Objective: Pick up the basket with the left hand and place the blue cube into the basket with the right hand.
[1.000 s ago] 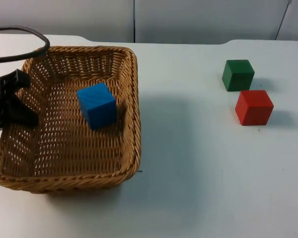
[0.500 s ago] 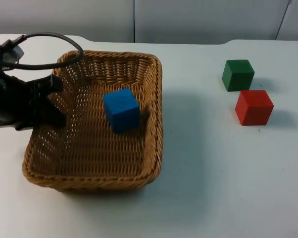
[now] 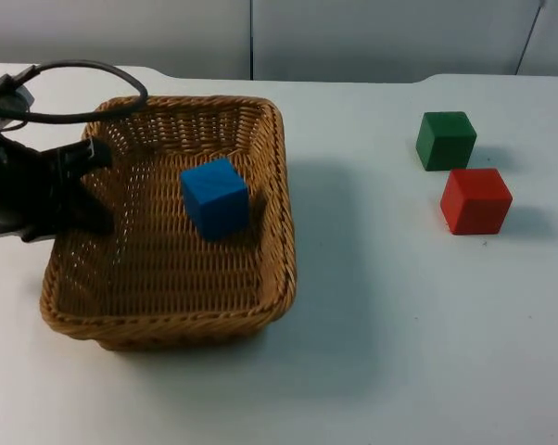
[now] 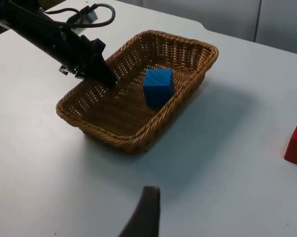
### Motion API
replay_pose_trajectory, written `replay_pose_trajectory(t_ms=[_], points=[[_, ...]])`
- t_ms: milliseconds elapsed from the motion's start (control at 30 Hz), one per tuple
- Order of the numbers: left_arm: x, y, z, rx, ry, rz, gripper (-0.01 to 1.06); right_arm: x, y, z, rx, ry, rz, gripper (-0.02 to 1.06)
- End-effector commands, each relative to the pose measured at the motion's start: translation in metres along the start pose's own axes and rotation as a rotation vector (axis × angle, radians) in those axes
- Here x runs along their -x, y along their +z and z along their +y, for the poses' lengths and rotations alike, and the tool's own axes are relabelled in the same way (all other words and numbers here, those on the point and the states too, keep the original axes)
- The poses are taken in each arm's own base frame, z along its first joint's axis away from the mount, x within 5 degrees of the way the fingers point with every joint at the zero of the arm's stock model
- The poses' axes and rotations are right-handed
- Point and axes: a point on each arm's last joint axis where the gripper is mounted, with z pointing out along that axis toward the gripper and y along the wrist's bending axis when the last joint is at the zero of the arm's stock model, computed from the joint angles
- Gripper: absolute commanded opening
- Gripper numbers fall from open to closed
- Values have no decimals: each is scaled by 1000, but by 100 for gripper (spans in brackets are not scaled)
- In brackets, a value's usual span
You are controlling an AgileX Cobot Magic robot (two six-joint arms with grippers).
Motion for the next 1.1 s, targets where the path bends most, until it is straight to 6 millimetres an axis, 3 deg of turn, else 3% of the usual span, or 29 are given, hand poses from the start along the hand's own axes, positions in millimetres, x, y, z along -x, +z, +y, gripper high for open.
replay_pose_trajectory(t_ms=[0, 267, 333, 367, 500, 533, 667, 900, 1067], points=[[2, 1, -2, -5, 7, -8, 0, 0, 0, 0, -1, -10, -13, 82], [1, 1, -2, -3, 53, 4, 3, 0, 0, 0, -1, -10, -13, 82], [0, 1, -3, -12, 54, 8, 14, 0, 0, 0, -1, -10, -13, 82], [0, 1, -3, -12, 54, 8, 14, 0, 0, 0, -1, -10, -13, 82], [0, 1, -3, -16, 54, 9, 46, 0, 0, 0, -1, -10, -13, 82], [0, 1, -3, -16, 54, 9, 46, 0, 0, 0, -1, -10, -13, 82], [-1, 1, -5, -34, 72, 24, 67, 0, 0, 0, 0, -10, -14, 82], [3, -4, -10, -43, 161, 48, 69, 0, 0, 0, 0, -10, -14, 82], [14, -25, -17, 25, 270, -7, 69, 0, 0, 0, 0, -10, -14, 82]])
